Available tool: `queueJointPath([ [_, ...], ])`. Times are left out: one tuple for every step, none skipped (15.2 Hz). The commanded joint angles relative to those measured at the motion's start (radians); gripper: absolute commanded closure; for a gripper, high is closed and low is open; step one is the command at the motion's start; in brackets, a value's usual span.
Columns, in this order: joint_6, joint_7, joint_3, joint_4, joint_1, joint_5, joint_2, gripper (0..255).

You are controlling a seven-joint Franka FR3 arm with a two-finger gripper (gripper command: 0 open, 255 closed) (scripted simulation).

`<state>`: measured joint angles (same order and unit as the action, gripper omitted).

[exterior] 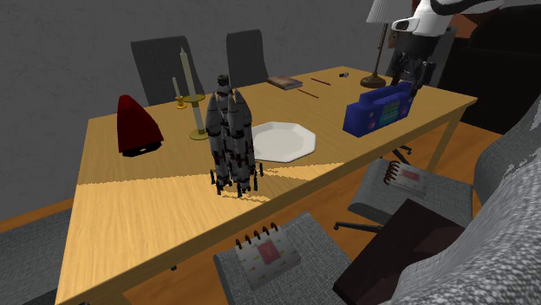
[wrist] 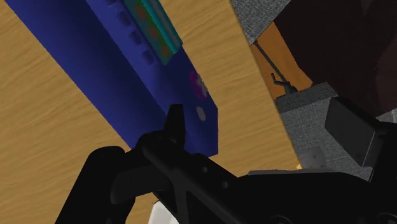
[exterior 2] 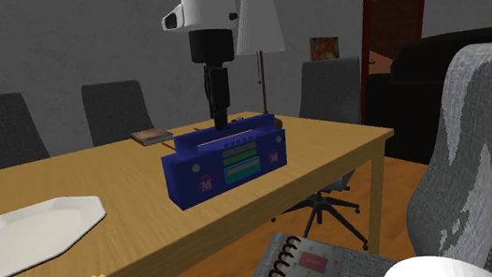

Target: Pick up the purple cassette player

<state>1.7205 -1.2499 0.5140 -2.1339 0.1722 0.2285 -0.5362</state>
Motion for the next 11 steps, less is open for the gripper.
queueJointPath([
  [0.017,-0.151,0.075,0.054,0.039,-0.01,0.077,0],
  [0.018,-0.223,0.112,0.092,0.059,-0.023,0.121,0],
  [0.017,-0.298,0.15,0.132,0.08,-0.041,0.168,0],
  [0.016,-0.374,0.187,0.173,0.1,-0.063,0.218,0],
  [0.013,-0.452,0.226,0.217,0.119,-0.09,0.273,0],
  [0.009,-0.533,0.264,0.263,0.136,-0.124,0.332,0],
  [0.002,-0.617,0.3,0.311,0.149,-0.164,0.395,0],
  [-0.002,-0.653,0.312,0.332,0.149,-0.184,0.424,0],
  [0.012,-0.653,0.309,0.318,0.145,-0.183,0.424,0],
  [0.025,-0.653,0.308,0.303,0.144,-0.183,0.423,0],
  [0.039,-0.653,0.308,0.29,0.144,-0.182,0.422,0],
])
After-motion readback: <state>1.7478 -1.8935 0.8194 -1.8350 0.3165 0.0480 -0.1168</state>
